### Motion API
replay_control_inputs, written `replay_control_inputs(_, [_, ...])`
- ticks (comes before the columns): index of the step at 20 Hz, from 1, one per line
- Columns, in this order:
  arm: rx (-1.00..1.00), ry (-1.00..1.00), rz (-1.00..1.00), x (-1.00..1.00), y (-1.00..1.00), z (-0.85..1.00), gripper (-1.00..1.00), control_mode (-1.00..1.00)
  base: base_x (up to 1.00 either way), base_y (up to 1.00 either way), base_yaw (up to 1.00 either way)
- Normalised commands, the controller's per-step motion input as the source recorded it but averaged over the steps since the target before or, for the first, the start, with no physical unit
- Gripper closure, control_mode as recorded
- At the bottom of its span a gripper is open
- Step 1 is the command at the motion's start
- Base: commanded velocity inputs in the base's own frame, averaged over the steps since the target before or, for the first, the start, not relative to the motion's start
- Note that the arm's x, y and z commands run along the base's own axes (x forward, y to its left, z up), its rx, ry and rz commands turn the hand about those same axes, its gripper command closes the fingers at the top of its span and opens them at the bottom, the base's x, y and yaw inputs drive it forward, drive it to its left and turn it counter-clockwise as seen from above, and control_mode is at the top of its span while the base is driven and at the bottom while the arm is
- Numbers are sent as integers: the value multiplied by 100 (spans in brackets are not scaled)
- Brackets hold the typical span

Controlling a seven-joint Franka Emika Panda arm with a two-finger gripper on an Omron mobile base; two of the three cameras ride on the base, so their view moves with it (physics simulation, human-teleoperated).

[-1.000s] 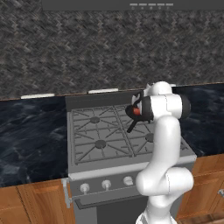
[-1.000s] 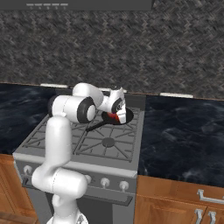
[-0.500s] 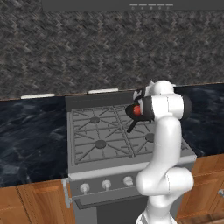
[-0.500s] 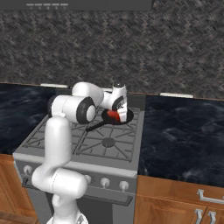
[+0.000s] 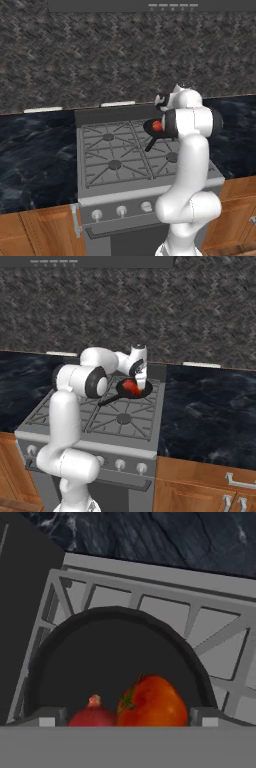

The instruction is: Place the pan on the rear right burner on the stove. Then place the tomato and the onion in the pan and turn on the rear right burner.

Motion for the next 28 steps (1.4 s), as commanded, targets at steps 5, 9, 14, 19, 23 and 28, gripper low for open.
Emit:
replay_control_inputs(5, [1,0,-8,-25,1,48,-100,-100,0,0,0])
replay_control_inputs(9, [0,0,-13,-31,10,50,-100,-100,0,0,0])
replay_control_inputs(14, [0,0,-12,-40,13,38,-100,-100,0,0,0])
replay_control_inputs(19, [0,0,-9,-49,8,53,-100,-100,0,0,0])
replay_control_inputs(23, [0,0,-5,-56,1,62,-100,-100,0,0,0])
replay_control_inputs(28, [0,0,-5,-58,1,59,-100,-100,0,0,0])
